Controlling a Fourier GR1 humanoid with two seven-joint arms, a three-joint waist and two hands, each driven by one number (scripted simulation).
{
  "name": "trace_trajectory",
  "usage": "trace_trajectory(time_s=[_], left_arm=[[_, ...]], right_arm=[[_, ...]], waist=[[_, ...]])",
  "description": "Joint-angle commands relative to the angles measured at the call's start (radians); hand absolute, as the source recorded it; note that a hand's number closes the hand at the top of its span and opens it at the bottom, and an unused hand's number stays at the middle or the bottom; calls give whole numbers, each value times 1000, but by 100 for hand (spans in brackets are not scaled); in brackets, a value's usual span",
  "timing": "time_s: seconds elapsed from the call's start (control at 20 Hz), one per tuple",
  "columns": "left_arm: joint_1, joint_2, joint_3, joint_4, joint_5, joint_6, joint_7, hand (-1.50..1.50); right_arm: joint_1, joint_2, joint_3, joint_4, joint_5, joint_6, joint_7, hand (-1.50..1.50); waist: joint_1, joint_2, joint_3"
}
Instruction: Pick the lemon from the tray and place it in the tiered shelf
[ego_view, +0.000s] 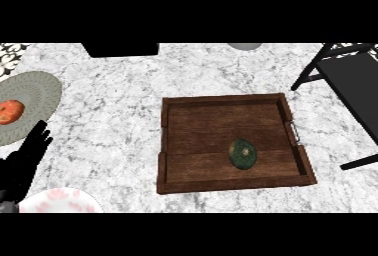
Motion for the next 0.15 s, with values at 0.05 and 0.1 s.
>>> trace_trajectory(time_s=[0.05, 0.1], left_arm=[[48, 2, 18, -5, 5, -1, -17, 0], [20, -5, 8, 4, -2, 12, 8, 0]], right_arm=[[-30, -7, -9, -184, 20, 331, 137, -150], [-59, 1, -28, -190, -2, 356, 121, -150]], waist=[[-14, -12, -3], [-35, -16, -2]])
